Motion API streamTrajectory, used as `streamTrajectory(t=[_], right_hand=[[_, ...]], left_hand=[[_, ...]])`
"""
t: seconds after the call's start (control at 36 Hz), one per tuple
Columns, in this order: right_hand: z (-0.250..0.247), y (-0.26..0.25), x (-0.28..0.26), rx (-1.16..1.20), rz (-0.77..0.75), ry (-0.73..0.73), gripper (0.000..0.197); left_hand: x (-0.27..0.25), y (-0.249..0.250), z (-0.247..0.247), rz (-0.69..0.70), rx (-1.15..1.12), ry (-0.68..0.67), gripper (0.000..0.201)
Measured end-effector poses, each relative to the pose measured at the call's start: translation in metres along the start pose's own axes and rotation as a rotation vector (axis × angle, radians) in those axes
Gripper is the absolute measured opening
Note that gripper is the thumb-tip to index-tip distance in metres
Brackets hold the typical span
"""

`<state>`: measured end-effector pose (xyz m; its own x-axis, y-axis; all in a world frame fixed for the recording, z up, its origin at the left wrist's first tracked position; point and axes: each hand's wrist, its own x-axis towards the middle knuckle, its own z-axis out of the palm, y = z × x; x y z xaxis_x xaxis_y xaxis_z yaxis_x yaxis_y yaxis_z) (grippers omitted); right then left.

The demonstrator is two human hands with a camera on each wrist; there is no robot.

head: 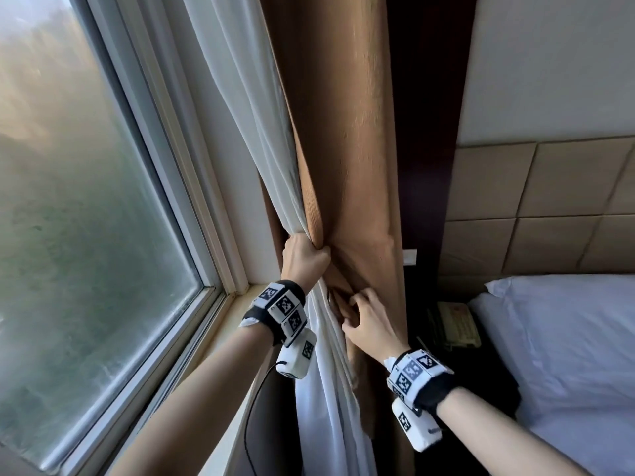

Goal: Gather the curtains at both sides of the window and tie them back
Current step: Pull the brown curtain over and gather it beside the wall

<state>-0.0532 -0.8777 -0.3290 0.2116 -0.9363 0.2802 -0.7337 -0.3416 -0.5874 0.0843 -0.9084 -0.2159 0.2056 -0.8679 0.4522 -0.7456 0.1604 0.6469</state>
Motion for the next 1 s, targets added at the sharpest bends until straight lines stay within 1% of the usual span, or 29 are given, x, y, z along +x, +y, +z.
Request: streamTrajectory(t=[0.06, 0.14, 0.17, 0.19, 0.22, 0.25, 0.28, 0.31, 0.33, 0.36, 0.39, 0.44, 0.47, 0.56, 0.58, 0.61, 0.64, 0.67, 0.72, 0.75, 0.78, 0.81, 0.83, 0.86, 0.89, 0.92, 0.94, 0.97, 1.0], right_hand=[[-0.003, 0.000, 0.004, 0.021, 0.027, -0.038, 0.030], [-0.006, 0.002, 0.005, 0.061, 0.020, -0.102, 0.025], [-0.011, 0.000, 0.003, 0.090, 0.086, -0.149, 0.021], [-0.011, 0.004, 0.004, 0.126, 0.107, -0.181, 0.016], [-0.014, 0.001, 0.000, 0.142, 0.152, -0.231, 0.020], [-0.013, 0.005, -0.001, 0.158, 0.146, -0.249, 0.023], [-0.015, 0.000, -0.006, 0.176, 0.182, -0.291, 0.017], [-0.013, -0.001, -0.009, 0.196, 0.156, -0.335, 0.013], [-0.015, -0.006, -0.016, 0.197, 0.156, -0.393, 0.035], [-0.014, -0.008, -0.022, 0.227, 0.132, -0.434, 0.049], [-0.015, -0.012, -0.026, 0.241, 0.110, -0.452, 0.051], [-0.017, -0.017, -0.033, 0.233, 0.017, -0.447, 0.040], [-0.017, -0.017, -0.035, 0.186, 0.000, -0.476, 0.044], [-0.017, -0.011, -0.037, -0.105, 0.012, -0.766, 0.077], [-0.020, -0.008, -0.036, -0.191, -0.008, -0.847, 0.081], [-0.023, -0.003, -0.032, -0.247, -0.014, -0.888, 0.077], [-0.027, 0.003, -0.026, -0.258, -0.004, -0.858, 0.066], [-0.031, 0.011, -0.017, -0.206, 0.023, -0.744, 0.051], [-0.043, 0.025, 0.002, -0.065, 0.133, -0.365, 0.031], [-0.050, 0.029, 0.010, -0.011, 0.182, -0.155, 0.028], [-0.057, 0.031, 0.017, 0.035, 0.205, 0.031, 0.032], [-0.062, 0.032, 0.024, 0.077, 0.212, 0.152, 0.045], [-0.065, 0.032, 0.030, 0.110, 0.216, 0.197, 0.064], [-0.068, 0.031, 0.035, 0.152, 0.230, 0.185, 0.085], [-0.070, 0.028, 0.039, 0.205, 0.252, 0.145, 0.101], [-0.071, 0.027, 0.042, 0.263, 0.266, 0.099, 0.108], [-0.071, 0.024, 0.045, 0.310, 0.276, 0.058, 0.109], [-0.070, 0.022, 0.046, 0.333, 0.286, 0.042, 0.105], [-0.069, 0.018, 0.046, 0.326, 0.295, 0.067, 0.098]], left_hand=[[0.000, -0.002, -0.001, -0.009, 0.004, -0.006, 0.030], [0.000, -0.004, -0.003, -0.036, -0.010, -0.002, 0.032], [0.000, -0.004, -0.004, -0.043, -0.019, -0.003, 0.034], [0.000, -0.005, -0.004, -0.050, -0.029, -0.007, 0.036], [0.000, -0.005, -0.005, -0.056, -0.035, -0.010, 0.038], [0.000, -0.005, -0.006, -0.067, -0.040, -0.011, 0.037], [0.000, -0.006, -0.006, -0.078, -0.044, -0.011, 0.036], [0.001, -0.006, -0.007, -0.093, -0.044, -0.012, 0.033], [0.002, -0.007, -0.007, -0.111, -0.045, -0.014, 0.029], [0.003, -0.007, -0.007, -0.129, -0.051, -0.021, 0.025], [0.004, -0.007, -0.007, -0.140, -0.062, -0.028, 0.024], [0.005, -0.008, -0.007, -0.156, -0.075, -0.031, 0.025], [0.005, -0.007, -0.008, -0.170, -0.081, -0.034, 0.028], [0.003, -0.002, -0.014, -0.195, -0.112, -0.075, 0.025], [0.002, 0.000, -0.016, -0.194, -0.118, -0.100, 0.020], [0.001, 0.000, -0.018, -0.189, -0.120, -0.127, 0.016], [0.001, 0.000, -0.020, -0.182, -0.119, -0.153, 0.013], [0.001, -0.001, -0.021, -0.178, -0.123, -0.175, 0.012], [0.004, -0.007, -0.021, -0.177, -0.150, -0.206, 0.024], [0.005, -0.010, -0.020, -0.170, -0.166, -0.217, 0.032], [0.006, -0.013, -0.020, -0.157, -0.181, -0.238, 0.038], [0.007, -0.016, -0.019, -0.142, -0.189, -0.267, 0.039], [0.008, -0.018, -0.019, -0.127, -0.192, -0.297, 0.039], [0.007, -0.018, -0.020, -0.113, -0.193, -0.320, 0.038], [0.007, -0.017, -0.020, -0.102, -0.193, -0.339, 0.038], [0.006, -0.016, -0.021, -0.093, -0.186, -0.350, 0.038], [0.005, -0.015, -0.021, -0.080, -0.166, -0.354, 0.037], [0.004, -0.014, -0.020, -0.069, -0.134, -0.343, 0.034], [0.003, -0.014, -0.019, -0.055, -0.098, -0.317, 0.030]])
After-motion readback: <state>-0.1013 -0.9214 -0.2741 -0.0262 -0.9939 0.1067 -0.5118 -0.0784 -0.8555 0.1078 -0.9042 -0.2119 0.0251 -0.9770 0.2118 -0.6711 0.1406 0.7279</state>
